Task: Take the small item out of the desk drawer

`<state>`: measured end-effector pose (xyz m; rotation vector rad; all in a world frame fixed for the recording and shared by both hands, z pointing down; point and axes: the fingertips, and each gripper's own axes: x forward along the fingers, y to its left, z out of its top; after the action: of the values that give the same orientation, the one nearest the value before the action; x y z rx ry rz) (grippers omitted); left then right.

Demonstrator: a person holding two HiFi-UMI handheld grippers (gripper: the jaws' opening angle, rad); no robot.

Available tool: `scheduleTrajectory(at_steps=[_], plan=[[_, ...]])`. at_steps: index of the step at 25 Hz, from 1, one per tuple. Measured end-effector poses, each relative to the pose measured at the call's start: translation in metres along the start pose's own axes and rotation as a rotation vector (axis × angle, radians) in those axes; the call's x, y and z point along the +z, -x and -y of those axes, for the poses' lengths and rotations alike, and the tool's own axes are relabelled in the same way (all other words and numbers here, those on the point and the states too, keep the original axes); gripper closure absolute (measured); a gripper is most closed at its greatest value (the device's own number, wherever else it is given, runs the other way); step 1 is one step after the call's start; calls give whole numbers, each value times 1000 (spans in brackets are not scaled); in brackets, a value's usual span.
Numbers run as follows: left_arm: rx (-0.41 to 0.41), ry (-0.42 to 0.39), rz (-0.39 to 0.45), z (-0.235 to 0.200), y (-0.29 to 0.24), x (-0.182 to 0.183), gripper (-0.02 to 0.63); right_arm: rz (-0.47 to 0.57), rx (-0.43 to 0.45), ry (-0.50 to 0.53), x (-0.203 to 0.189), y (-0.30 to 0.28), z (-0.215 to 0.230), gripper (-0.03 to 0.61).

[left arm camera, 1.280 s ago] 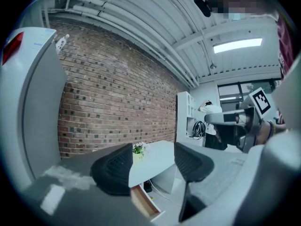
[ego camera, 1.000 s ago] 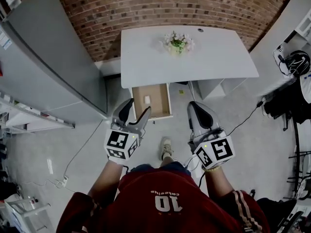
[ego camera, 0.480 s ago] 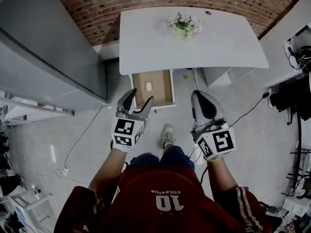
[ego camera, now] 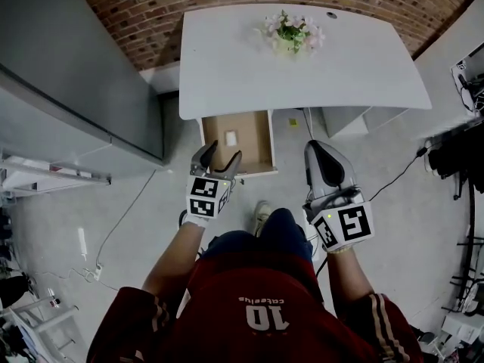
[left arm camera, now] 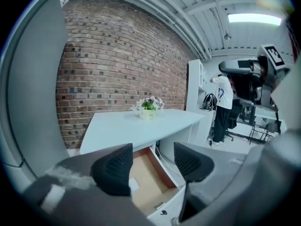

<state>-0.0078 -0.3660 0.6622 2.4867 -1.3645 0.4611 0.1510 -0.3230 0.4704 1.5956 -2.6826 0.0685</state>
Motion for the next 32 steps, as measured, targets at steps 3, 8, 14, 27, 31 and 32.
scheduleTrajectory(at_steps=[3, 8, 14, 27, 31, 32], plan=[[4, 19, -35, -12, -30, -35, 337, 1, 6, 4, -24, -9, 4, 575], [4, 38, -104, -30, -76, -92, 330, -6, 14, 21, -61, -20, 10, 575], [10, 39, -198, -49, -126, -154, 328, -13, 14, 41, -96, -33, 21, 575], [14, 45, -384, -97, -218, -238, 327, -14, 39, 22, -159, -59, 45, 575], [15, 53, -442, -103, -228, -256, 319, -9, 45, 29, -168, -64, 50, 575], [13, 62, -452, -104, -231, -260, 319, -14, 45, 30, -170, -64, 50, 575]])
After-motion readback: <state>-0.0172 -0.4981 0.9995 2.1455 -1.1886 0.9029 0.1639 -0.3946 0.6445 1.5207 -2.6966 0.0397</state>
